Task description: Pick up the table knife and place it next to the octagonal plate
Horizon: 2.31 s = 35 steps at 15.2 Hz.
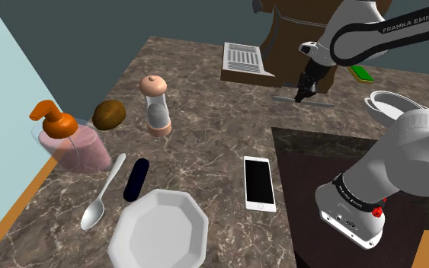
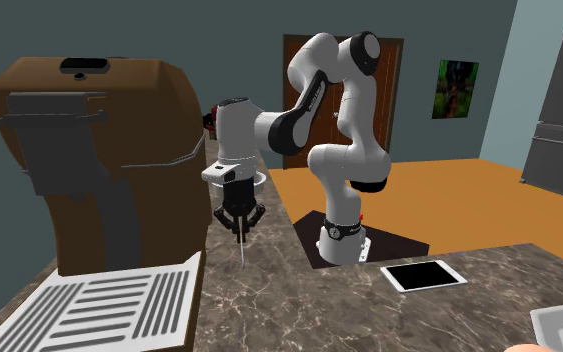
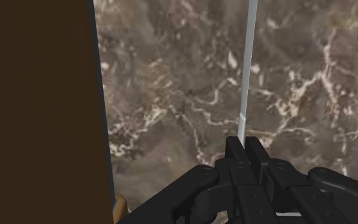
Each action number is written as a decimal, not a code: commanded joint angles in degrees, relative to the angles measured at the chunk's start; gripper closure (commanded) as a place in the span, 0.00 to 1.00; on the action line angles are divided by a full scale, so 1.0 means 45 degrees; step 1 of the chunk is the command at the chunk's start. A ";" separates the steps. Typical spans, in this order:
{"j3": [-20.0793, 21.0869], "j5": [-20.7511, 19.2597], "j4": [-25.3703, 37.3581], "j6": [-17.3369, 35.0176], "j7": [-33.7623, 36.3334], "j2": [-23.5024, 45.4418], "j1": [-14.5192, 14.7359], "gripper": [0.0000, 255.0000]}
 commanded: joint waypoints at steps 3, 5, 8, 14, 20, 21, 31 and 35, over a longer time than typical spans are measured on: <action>0.0000 0.0000 0.0000 0.0000 0.0000 0.0000 0.0000 1.00; 0.0079 0.0010 0.0084 -0.0230 0.0022 -0.0149 -0.0025 1.00; 0.0304 0.0061 0.0361 -0.0906 0.0072 -0.0552 -0.0078 1.00; 0.0720 0.0214 0.0987 -0.2191 0.0141 -0.1217 -0.0128 1.00; 0.1093 0.0407 0.1709 -0.3392 0.0179 -0.1700 -0.0121 1.00; 0.1152 0.0441 0.1837 -0.3585 0.0183 -0.1764 -0.0117 1.00; 0.3759 0.1625 0.0568 -0.4303 0.2843 -0.3464 0.0668 1.00; 0.4997 0.2439 0.0175 -0.4354 0.4193 -0.3835 0.1365 1.00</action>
